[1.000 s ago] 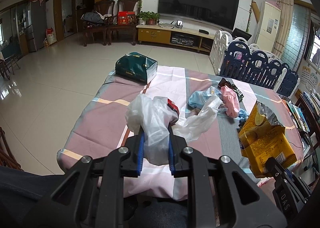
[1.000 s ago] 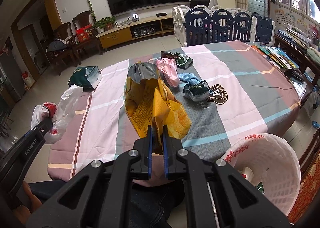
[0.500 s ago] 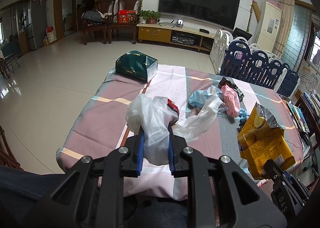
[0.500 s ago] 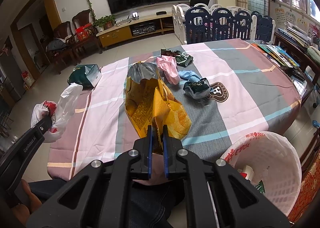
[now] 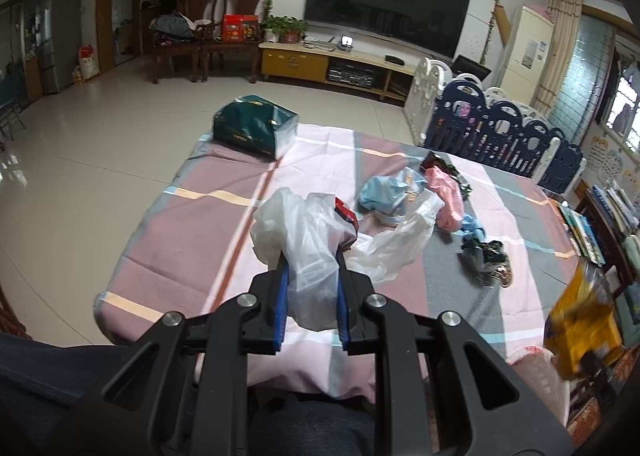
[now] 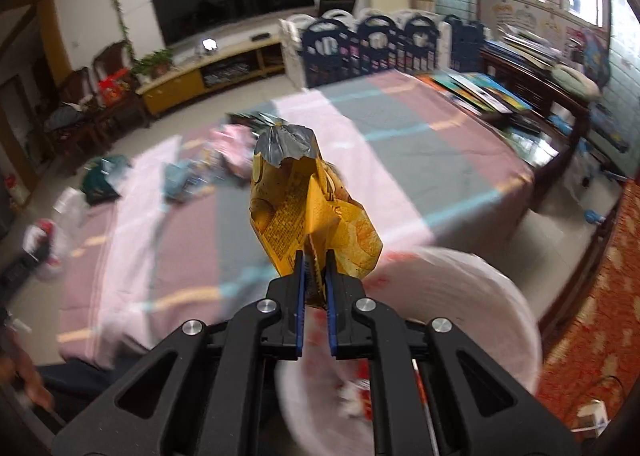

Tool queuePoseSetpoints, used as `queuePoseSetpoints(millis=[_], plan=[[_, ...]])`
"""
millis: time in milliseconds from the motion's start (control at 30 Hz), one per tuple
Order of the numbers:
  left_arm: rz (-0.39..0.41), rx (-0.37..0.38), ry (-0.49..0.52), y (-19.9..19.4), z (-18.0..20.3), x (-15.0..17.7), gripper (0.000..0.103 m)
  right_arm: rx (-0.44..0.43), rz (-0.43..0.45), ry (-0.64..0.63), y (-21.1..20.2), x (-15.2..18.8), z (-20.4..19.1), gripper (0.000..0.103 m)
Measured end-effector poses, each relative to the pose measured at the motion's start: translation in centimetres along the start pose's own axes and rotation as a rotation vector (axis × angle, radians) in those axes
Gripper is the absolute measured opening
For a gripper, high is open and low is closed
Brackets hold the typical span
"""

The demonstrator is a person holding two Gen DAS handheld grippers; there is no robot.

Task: Collect trash
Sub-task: 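Carry the yellow bag and white plastic bag to the wastebasket and release both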

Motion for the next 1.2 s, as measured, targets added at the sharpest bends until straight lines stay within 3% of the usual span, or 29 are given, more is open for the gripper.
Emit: queuePoseSetpoints(millis=[200, 267, 300, 333, 367, 433, 533, 667, 700, 733, 800, 900, 1000, 1133, 1200], plan=[[-0.031, 0.165, 0.061, 0.8, 4.6, 1.5, 0.02, 0.144, -0.251, 0.099, 3.5, 7.5, 9.3, 0.012], [-0.045, 0.203, 0.096, 1.2, 6.2, 2.3, 0.02, 0.175, -0.404, 0.162, 5.3, 10.8, 11.4, 0.027], [-0.05, 0.225, 0.114, 1.2, 7.0, 2.7, 0.02, 0.174, -0.459, 0.214, 5.8, 12.1, 12.2, 0.041], [-0.054, 0.251, 0.135, 1.2, 8.1, 3.2, 0.02, 0.157, -0.474, 0.277, 5.9, 12.5, 12.8, 0.047], [-0.057, 0.274, 0.153, 1.2, 8.9, 3.5, 0.02, 0.146, -0.459, 0.316, 5.7, 12.5, 13.2, 0.057], [-0.069, 0.34, 0.193, 1.1, 10.9, 4.3, 0.02, 0.152, -0.373, 0.377, 4.8, 11.0, 14.5, 0.061], [-0.127, 0.523, 0.256, 0.3, 16.2, 6.7, 0.02, 0.178, -0.209, 0.431, 2.3, 7.4, 17.0, 0.066], [-0.215, 0.768, 0.448, -3.1, 24.8, 13.2, 0.023, 0.202, -0.064, 0.488, -0.8, 4.5, 20.4, 0.068], [-0.233, 0.801, 0.497, -3.9, 26.4, 14.9, 0.031, 0.208, -0.05, 0.496, -0.9, 3.6, 21.1, 0.069], [-0.246, 0.824, 0.548, -4.5, 27.9, 16.7, 0.051, 0.217, -0.038, 0.503, -1.2, 3.4, 21.9, 0.07], [-0.253, 0.811, 0.611, -4.7, 29.2, 18.8, 0.083, 0.226, -0.038, 0.518, -1.5, 3.4, 22.9, 0.07], [-0.262, 0.739, 0.609, -3.2, 29.0, 19.1, 0.086, 0.219, -0.054, 0.569, -1.0, 4.3, 24.3, 0.07], [-0.251, 0.623, 0.468, -0.4, 25.8, 15.9, 0.088, 0.213, -0.082, 0.587, 0.3, 5.0, 24.4, 0.07], [-0.143, 0.307, 0.31, 5.1, 17.8, 7.4, 0.088, 0.173, -0.096, 0.568, 1.8, 5.1, 23.2, 0.07], [-0.131, 0.213, 0.174, 7.3, 14.1, 3.7, 0.088, 0.16, -0.102, 0.555, 2.4, 4.9, 22.5, 0.07]])
Point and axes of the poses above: each gripper's, at about its wrist camera, not at the fingertips, and y roughly the way its jaws point, z to its right, x to its underside, the point moved 10 cm from there along y, roughly the way its jaws point, and after that the axes turned 6 degrees about y, right-handed, at the moved point
